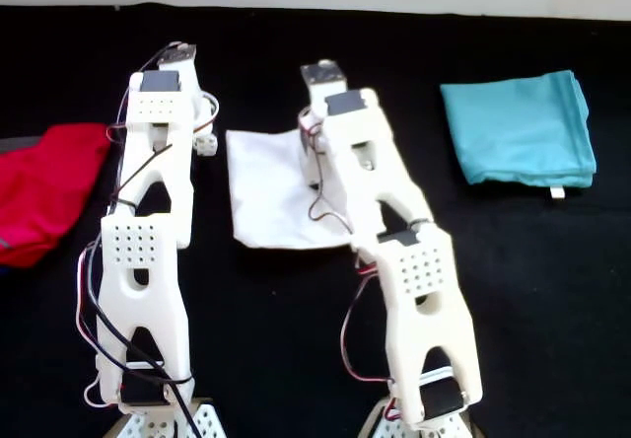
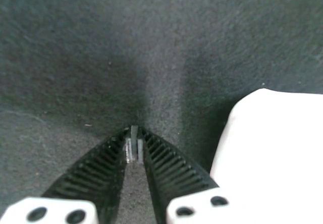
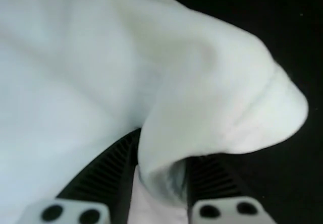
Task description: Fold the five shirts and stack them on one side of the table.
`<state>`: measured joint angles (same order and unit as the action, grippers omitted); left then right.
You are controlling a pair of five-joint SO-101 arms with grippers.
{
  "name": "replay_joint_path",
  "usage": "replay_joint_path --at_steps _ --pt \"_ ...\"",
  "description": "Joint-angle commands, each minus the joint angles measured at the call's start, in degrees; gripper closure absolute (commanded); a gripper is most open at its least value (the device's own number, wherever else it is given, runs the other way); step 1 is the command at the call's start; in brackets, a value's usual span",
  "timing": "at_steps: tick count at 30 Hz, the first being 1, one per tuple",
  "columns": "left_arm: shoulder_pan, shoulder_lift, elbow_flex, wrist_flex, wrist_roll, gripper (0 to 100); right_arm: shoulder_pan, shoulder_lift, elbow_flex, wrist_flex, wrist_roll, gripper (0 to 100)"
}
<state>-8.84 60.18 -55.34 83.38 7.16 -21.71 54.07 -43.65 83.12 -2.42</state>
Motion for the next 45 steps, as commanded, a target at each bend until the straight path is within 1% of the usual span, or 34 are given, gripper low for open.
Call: replay_joint_path --at_steps 1,2,6,8,10,13,16,20,23,26,28,31,34,36,42,43,45 --pt "-0.66 0.13 -1.01 -0.44 0.18 99 5.76 -0.75 -4.88 2.95 0.88 99.2" --pt "-0.66 0.13 -1.01 -0.44 0.18 99 7.25 -1.63 -7.25 4.62 1.32 99.2" --pt "-0.66 0.13 -1.1 -0.53 0.18 99 12.0 -4.79 -17.8 12.26 10.29 99.2" --pt "-0.66 0.13 -1.1 -0.53 0.18 99 15.16 -6.11 -23.08 16.22 13.71 99.2" --pt "-0.66 0.13 -1.1 -0.62 0.18 99 18.95 -7.16 -26.77 18.07 17.05 99.2" --pt "-0.66 0.13 -1.1 -0.7 0.18 99 25.71 -8.4 -28.18 17.63 22.07 99.2" --pt "-0.66 0.13 -1.1 -0.79 0.18 99 31.16 -6.37 -28.0 15.69 27.69 99.2" --pt "-0.66 0.13 -1.1 -0.79 0.18 99 36.62 0.04 -28.09 10.42 30.95 99.2" --pt "-0.66 0.13 -1.1 -0.79 0.18 99 38.2 5.76 -28.26 6.37 31.65 99.2" --pt "-0.57 0.13 -1.1 -0.79 0.18 99 38.02 9.01 -28.97 4.88 32.0 99.2" --pt "-0.57 0.13 -1.1 -0.79 0.18 99 37.23 8.31 -32.04 6.46 32.0 99.2" --pt "-0.57 0.13 -1.1 -0.79 0.18 99 35.12 5.05 -39.96 12.0 32.0 99.2" --pt "-0.57 0.13 -1.1 -0.79 0.18 99 34.15 1.71 -45.93 12.79 32.18 99.2" --pt "-0.57 0.13 -1.1 -0.79 0.18 99 34.51 0.48 -46.81 10.07 32.18 99.2" --pt "-0.57 0.13 -1.1 -0.79 0.18 99 38.46 -0.4 -46.9 0.31 32.35 99.2" --pt "-0.57 0.13 -1.1 -0.79 0.18 99 39.25 -0.22 -46.55 -0.84 33.05 99.2" --pt "-0.57 0.13 -1.1 -0.79 0.18 99 40.66 0.75 -43.65 -2.68 36.75 99.2"
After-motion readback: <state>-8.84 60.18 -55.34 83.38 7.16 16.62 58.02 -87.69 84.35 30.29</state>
